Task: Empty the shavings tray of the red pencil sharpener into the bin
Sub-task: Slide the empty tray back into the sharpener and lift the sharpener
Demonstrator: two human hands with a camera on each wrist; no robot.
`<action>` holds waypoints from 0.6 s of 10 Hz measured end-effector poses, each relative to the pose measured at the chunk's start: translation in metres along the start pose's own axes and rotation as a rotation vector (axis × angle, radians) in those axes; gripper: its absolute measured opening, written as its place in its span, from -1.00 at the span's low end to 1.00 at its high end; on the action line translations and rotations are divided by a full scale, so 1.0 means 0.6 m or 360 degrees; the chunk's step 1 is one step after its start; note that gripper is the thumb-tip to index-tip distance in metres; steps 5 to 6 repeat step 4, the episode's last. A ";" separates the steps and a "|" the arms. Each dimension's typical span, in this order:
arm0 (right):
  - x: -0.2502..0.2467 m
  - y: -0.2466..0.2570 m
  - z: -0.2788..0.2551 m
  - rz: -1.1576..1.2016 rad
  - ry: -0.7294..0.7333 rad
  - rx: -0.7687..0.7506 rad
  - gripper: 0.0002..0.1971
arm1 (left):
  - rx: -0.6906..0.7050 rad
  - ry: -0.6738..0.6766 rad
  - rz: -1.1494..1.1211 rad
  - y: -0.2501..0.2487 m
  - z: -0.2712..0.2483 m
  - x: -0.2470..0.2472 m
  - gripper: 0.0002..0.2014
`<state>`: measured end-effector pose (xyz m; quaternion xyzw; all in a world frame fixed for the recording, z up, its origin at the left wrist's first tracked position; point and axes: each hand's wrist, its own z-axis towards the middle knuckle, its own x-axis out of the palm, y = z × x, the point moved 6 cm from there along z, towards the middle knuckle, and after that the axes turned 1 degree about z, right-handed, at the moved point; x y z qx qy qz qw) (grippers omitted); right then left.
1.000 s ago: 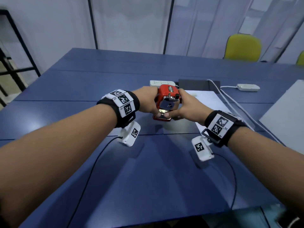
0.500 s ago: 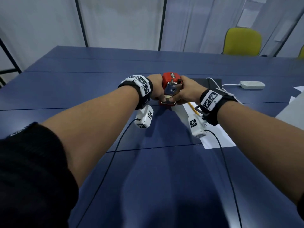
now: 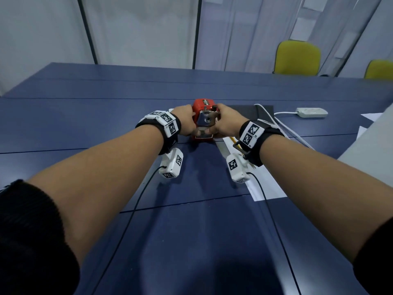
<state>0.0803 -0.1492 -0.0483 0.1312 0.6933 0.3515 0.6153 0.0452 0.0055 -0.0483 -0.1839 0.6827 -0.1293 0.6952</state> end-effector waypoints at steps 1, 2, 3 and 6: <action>0.000 0.001 0.000 -0.0049 -0.0007 0.0006 -0.23 | 0.0004 -0.0006 -0.0006 -0.001 -0.004 0.000 -0.36; -0.001 0.010 -0.012 -0.0071 0.0004 0.0053 -0.24 | 0.0024 0.0084 0.0028 -0.011 -0.023 -0.003 -0.44; -0.002 0.013 -0.021 -0.0106 0.0029 0.0067 -0.26 | 0.0080 0.0119 0.0098 -0.020 -0.051 -0.018 -0.54; -0.005 0.018 -0.051 0.0007 0.0081 0.0115 -0.41 | 0.0079 0.0049 0.0123 -0.012 -0.094 -0.042 -0.53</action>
